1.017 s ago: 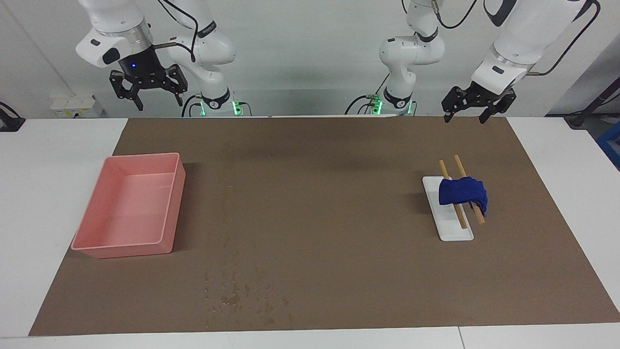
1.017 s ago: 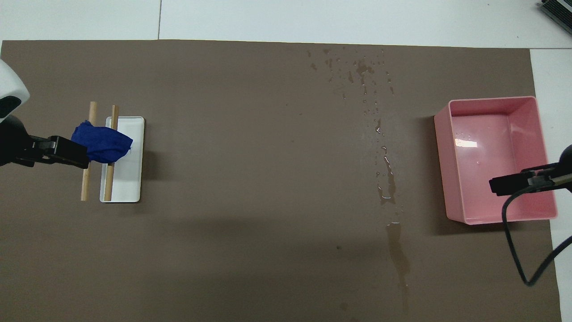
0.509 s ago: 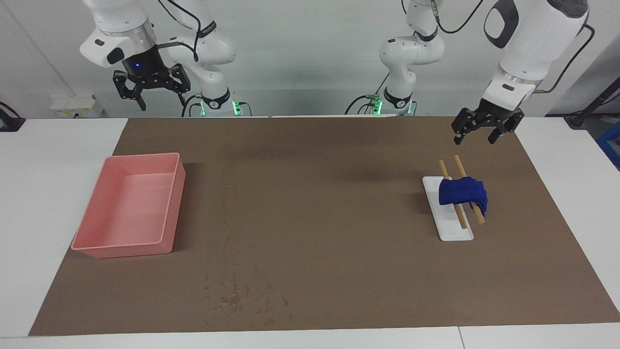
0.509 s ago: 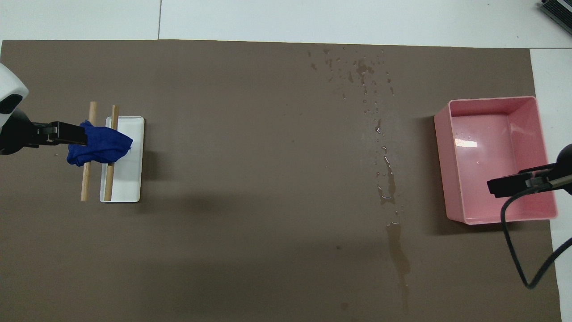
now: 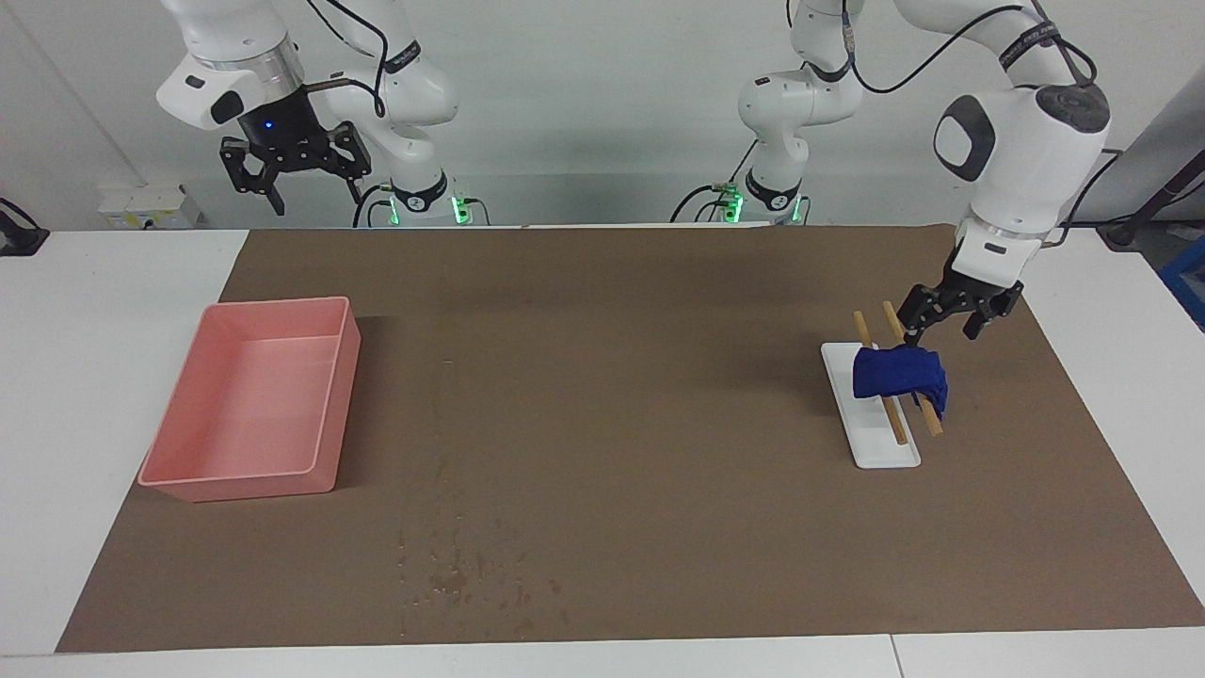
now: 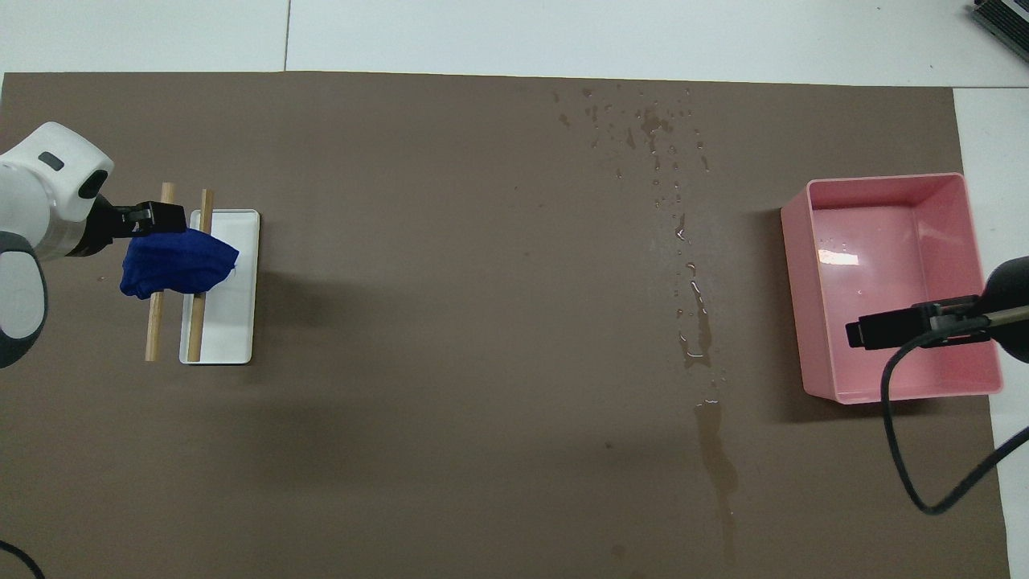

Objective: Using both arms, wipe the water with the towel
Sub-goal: 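Grasp the blue towel on the white tray with the left gripper, then lift the towel with the left gripper while the right gripper approaches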

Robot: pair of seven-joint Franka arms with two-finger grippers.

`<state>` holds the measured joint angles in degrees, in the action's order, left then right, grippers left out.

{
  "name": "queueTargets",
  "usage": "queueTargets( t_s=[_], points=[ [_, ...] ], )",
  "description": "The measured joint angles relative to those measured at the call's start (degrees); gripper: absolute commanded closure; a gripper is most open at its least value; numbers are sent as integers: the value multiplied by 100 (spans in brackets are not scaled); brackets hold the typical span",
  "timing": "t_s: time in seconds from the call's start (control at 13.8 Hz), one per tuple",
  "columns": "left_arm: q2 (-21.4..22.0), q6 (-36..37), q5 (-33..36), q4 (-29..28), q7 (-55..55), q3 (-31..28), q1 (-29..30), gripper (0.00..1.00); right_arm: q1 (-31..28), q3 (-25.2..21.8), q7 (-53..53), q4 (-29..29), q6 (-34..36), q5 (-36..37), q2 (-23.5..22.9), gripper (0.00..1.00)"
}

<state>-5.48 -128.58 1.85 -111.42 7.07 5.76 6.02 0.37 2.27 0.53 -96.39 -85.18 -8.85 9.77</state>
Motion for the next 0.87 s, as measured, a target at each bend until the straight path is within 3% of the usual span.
queueTargets(
  t_s=[0.07, 0.15, 0.22, 0.36, 0.44, 0.58, 0.87],
  points=[
    [-28, -239, 2, -109, 136, 5, 0, 3, -1, -16, -234, -48, -61, -179, 9, 0],
    [-31, -420, 5, -223, 249, 8, 0, 14, 3, -15, -602, -136, -229, -363, 26, 0],
    [-31, -503, 6, -306, 302, 8, 0, 32, 10, -2, -1021, -243, -380, -534, 41, 0],
    [-29, -538, 7, -373, 366, 3, 3, 85, 30, 38, -1846, -407, -503, -1011, 67, 0],
    [-26, -538, 12, -374, 377, 1, 17, 100, 35, 56, -2348, -475, -519, -1233, 90, 0],
    [-3, -538, 34, -374, 378, -23, 70, 100, 40, 60, -3051, -674, -711, -1650, 152, 0],
    [34, -457, 35, -301, 380, -19, 106, 100, 471, 80, -4335, -1264, -1849, -2284, 176, 0]
  ],
)
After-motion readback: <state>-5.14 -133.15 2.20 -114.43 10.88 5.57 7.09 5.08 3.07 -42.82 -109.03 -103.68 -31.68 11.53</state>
